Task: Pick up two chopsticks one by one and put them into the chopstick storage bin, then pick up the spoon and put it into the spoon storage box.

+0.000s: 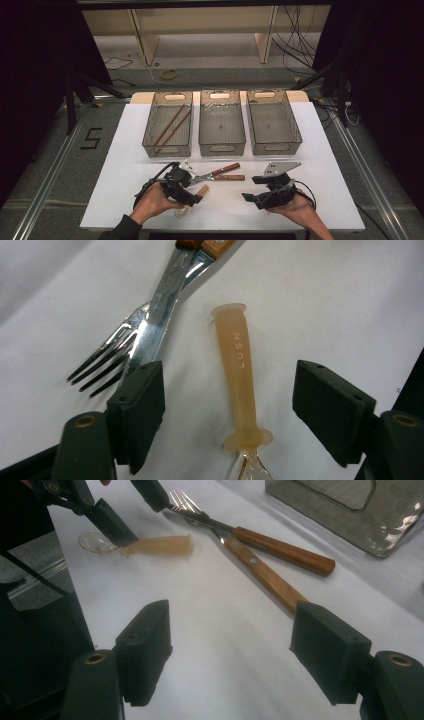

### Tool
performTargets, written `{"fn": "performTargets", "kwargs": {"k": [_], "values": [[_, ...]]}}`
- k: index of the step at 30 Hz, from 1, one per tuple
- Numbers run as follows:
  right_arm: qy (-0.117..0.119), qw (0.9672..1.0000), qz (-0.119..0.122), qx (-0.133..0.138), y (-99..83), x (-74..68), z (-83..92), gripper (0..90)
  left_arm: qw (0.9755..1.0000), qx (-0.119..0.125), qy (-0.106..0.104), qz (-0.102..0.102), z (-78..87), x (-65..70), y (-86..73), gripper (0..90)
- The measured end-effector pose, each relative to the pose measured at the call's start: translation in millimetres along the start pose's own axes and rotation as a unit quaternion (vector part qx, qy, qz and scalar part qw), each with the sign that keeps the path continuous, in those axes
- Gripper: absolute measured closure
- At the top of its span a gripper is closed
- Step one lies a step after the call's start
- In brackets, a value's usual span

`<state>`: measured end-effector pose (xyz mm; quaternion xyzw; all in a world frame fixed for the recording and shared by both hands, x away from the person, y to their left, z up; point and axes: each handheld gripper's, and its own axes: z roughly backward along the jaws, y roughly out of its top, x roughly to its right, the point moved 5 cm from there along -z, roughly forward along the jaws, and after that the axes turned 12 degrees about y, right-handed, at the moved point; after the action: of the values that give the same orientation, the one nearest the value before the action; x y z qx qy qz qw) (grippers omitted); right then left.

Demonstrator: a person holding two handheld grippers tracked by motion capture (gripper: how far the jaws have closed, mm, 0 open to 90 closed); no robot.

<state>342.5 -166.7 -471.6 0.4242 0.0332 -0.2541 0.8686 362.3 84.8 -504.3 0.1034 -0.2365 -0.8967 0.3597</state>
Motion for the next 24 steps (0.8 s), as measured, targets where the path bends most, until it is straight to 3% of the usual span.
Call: {"fn": "performTargets", "kwargs": {"k": [16,24], "values": [[0.001,1.0,0.002,-0.003,-1.0,1.0,-1.2,32.9,0.9997,-0.02,0.0,-0.017,-13.6,9.5,0.6,46.3],[0.0,1.0,0.001,-0.006,-0.8,0.9,-2.0,32.9,0.9988,-0.02,0.02,-0.04,-14.3,11.0,1.0,55.2]]}}
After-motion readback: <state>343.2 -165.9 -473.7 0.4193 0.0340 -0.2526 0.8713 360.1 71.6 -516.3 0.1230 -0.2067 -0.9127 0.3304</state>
